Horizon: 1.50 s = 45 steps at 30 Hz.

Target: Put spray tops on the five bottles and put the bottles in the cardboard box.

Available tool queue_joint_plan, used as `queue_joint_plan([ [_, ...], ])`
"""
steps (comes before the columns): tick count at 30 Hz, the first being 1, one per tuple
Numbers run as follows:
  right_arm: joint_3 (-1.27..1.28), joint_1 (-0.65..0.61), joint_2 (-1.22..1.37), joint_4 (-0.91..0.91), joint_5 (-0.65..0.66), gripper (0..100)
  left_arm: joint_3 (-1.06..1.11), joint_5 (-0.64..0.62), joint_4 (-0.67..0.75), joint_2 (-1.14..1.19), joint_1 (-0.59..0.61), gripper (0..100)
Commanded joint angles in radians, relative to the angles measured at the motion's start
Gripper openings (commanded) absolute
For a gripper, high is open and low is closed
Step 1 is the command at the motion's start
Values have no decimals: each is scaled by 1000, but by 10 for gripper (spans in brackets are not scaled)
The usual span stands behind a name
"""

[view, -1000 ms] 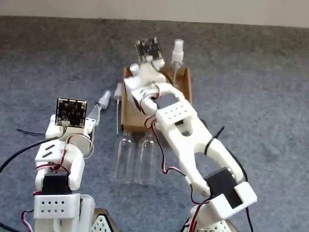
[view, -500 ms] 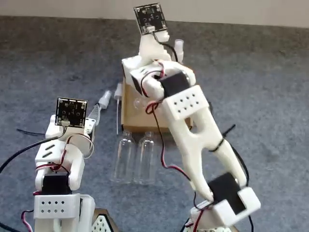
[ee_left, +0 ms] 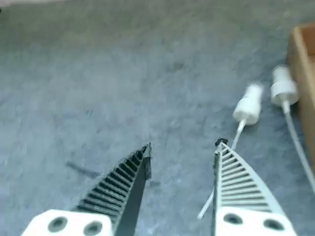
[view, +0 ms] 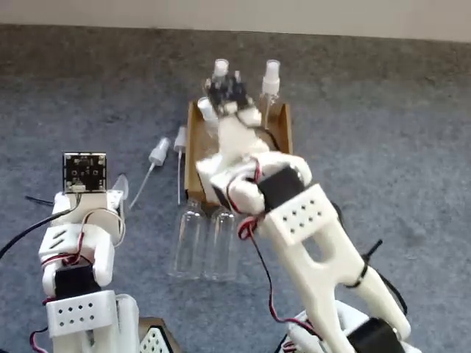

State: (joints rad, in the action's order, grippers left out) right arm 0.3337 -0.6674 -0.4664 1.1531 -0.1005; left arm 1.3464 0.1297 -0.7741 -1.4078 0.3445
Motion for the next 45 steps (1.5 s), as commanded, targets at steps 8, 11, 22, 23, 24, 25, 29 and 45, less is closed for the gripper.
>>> queue_joint_plan([
  [8, 272, -119, -76, -38, -72, 217, 113, 3, 35, -4, 42, 193],
  [11, 295, -139, -25, -73, -74, 217, 139, 5, 69, -4, 42, 193],
  [22, 303, -143, 202, -147, -77, 217, 147, 5, 83, -4, 42, 193],
  [23, 303, -142, 216, -151, -77, 217, 147, 5, 83, -4, 42, 193],
  [24, 308, -140, 229, -153, -77, 217, 148, 5, 83, -4, 42, 193],
  [25, 321, -140, 236, -156, -77, 217, 148, 5, 83, -4, 42, 193],
  [29, 426, -140, 245, -251, -77, 217, 148, 5, 89, -4, 42, 193],
  [45, 535, -30, 53, 91, 279, 3, 150, 5, 89, -4, 41, 193],
])
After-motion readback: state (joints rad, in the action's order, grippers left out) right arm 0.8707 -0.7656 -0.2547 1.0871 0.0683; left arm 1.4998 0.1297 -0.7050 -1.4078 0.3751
